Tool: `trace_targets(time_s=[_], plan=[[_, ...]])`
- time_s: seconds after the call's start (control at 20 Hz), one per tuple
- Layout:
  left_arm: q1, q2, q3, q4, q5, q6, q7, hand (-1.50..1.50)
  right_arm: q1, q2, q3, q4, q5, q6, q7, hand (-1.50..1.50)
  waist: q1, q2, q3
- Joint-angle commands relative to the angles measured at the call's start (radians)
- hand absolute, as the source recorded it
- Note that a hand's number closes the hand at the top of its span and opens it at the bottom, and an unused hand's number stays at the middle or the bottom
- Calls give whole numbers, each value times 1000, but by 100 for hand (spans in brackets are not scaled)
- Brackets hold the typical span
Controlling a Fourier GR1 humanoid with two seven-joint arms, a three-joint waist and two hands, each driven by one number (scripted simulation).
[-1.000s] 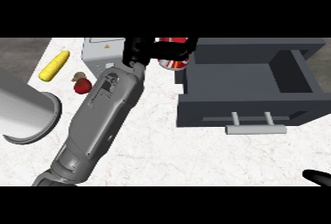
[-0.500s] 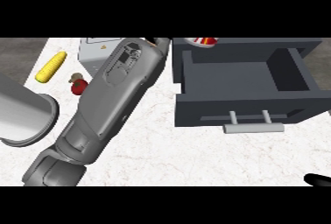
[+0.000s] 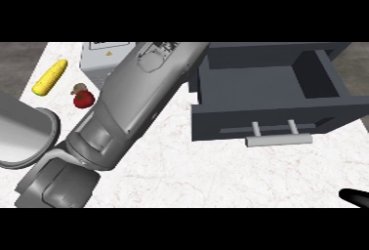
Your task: Pick up the can, place it into the drawer and close the drawer
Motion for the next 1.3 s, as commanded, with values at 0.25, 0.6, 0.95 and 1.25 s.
trace_targets(time_s=[0.25, 0.6, 0.95, 1.25], plan=[[-81, 0, -90, 165, 91, 44, -76, 150, -62, -1, 64, -19, 55, -31, 59, -150, -30, 11, 1], [-146, 0, -136, 210, 133, 182, -66, -150, -83, -5, 83, -19, 70, -38, 78, -150, -43, 13, 1], [-112, 0, -171, 223, 179, 235, -124, -150, -48, -69, 62, -28, 78, 38, 9, -150, -66, 15, 2], [-110, 0, -139, 246, 229, 227, -178, -150, -132, -143, 103, 7, 196, 63, -58, -150, -60, 24, 2]])
